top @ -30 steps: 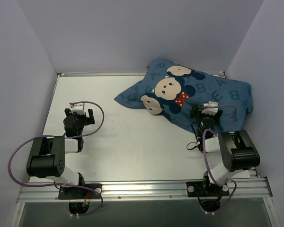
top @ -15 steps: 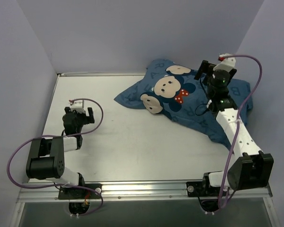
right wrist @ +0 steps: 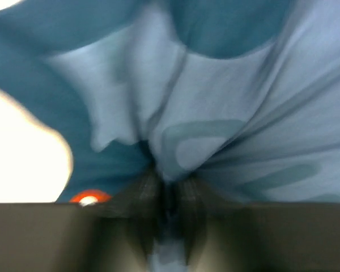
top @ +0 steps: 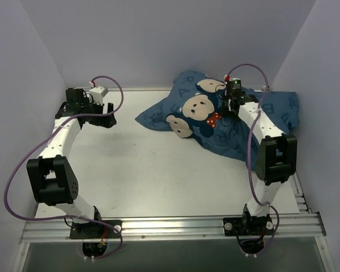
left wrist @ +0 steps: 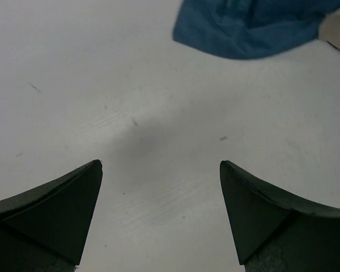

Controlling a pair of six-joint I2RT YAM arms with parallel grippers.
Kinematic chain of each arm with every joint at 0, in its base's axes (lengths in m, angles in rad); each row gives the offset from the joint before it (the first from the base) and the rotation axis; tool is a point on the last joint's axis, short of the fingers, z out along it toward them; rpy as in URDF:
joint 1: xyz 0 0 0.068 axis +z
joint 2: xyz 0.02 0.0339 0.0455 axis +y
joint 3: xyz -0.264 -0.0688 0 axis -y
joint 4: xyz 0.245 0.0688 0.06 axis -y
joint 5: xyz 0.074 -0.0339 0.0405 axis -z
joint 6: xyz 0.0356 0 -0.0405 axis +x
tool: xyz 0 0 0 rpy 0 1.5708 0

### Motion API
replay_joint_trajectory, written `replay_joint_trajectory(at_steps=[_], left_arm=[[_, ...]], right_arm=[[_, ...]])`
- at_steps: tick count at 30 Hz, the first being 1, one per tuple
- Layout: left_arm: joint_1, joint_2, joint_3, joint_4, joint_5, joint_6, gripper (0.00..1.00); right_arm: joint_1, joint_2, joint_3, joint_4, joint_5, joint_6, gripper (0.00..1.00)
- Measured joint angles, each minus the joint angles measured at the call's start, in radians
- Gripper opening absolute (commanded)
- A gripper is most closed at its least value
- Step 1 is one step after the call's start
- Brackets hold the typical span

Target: Remove the pillowcase from the pillow

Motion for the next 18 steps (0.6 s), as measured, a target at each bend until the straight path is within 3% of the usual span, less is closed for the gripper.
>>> replay_joint_trajectory(at_steps=[1,6,11,15,16,17,18], left_arm=[[-0.009,0.000,0.015,-0.066,0.014,0.017,0.94],[-0.024,-0.014,0.094,-0.301,0.061,0.103,0.94],[-0.033,-0.076,0.083,-0.367,0.043,0.163,0.94],[-0.058,-0.094,0.045,-0.370,-0.006,0.203,0.94],[-0.061,-0.094,0.034,-0.369,-0.023,0.212,0.94],[-0.062,-0.093,0.021,-0.368,-0.040,0.225,0.94],[-0.062,-0.093,0.010,-0.369,-0.056,0.235,0.94]], right_arm=[[0.021,0.000,0.040,-0.036,-0.018,-0.014,0.00],[0.202,0.000,0.165,-0.138,-0.177,-0.041,0.00],[0.349,0.000,0.195,-0.167,-0.385,-0.063,0.00],[0.368,0.000,0.197,-0.222,-0.484,-0.125,0.02],[0.364,0.000,0.198,-0.233,-0.487,-0.137,0.13],[0.358,0.000,0.200,-0.242,-0.487,-0.145,0.33],[0.352,0.002,0.204,-0.251,-0.486,-0.147,0.74]])
